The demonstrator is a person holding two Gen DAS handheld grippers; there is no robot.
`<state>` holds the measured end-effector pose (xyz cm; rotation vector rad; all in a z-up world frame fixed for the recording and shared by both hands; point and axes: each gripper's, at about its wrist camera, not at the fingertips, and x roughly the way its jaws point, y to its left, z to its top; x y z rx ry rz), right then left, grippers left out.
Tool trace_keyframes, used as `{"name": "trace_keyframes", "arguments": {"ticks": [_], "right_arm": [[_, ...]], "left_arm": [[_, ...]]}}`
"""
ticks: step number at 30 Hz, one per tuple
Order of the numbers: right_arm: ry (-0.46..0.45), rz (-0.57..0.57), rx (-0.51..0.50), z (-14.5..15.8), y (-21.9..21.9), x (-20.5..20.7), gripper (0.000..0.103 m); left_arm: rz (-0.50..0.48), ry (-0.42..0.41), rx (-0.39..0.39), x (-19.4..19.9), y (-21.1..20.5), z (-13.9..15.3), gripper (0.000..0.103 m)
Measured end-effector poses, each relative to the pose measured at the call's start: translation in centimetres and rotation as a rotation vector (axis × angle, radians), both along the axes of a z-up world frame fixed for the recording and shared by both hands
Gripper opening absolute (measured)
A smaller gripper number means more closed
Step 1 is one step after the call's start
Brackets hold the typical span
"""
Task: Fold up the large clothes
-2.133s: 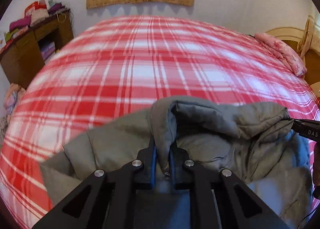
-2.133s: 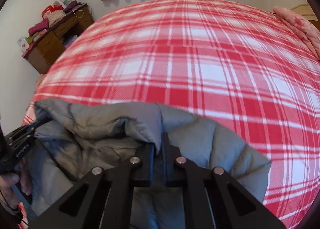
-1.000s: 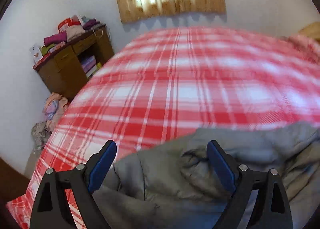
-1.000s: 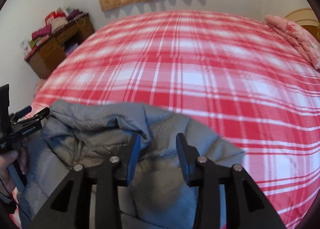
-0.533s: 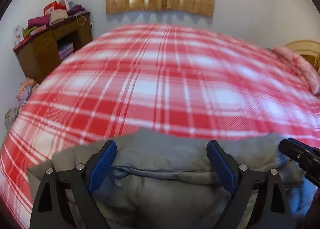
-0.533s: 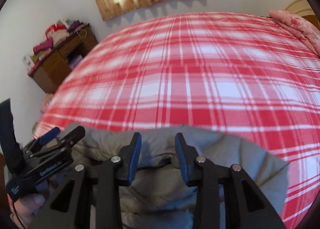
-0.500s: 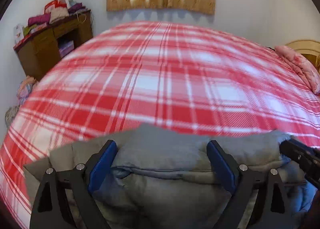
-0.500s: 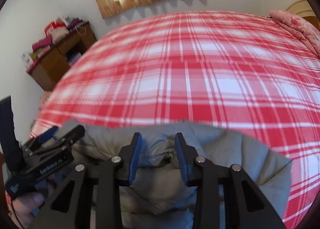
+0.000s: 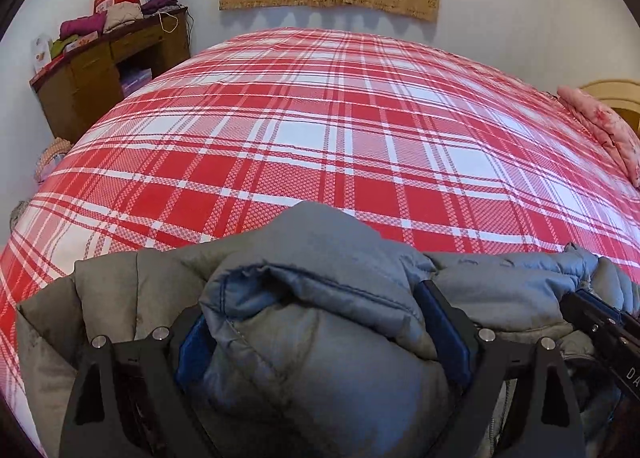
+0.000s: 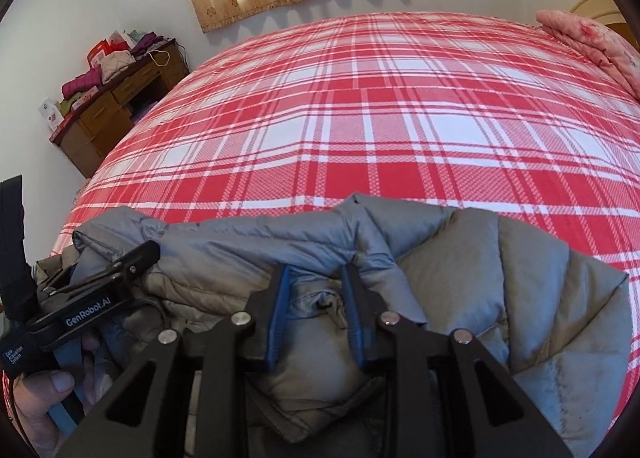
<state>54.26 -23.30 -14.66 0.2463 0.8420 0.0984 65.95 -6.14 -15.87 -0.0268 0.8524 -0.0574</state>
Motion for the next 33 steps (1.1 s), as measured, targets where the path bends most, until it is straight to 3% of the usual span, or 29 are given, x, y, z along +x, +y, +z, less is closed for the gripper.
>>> {"name": "trace_keyframes", "arguments": {"ticks": [9, 33], "right_arm": [[0.011, 0.005, -0.042, -0.3, 0.6, 0.2, 0.029], [0.016, 0.006, -0.086, -0.4, 1.3, 0.2, 0.029]], "left_arm": [[-0.005, 0.029, 0.064, 0.5, -0.9, -0.6, 0.092], [-0.005, 0.033, 0.077, 0.6, -1.1, -0.7, 0.093]]}}
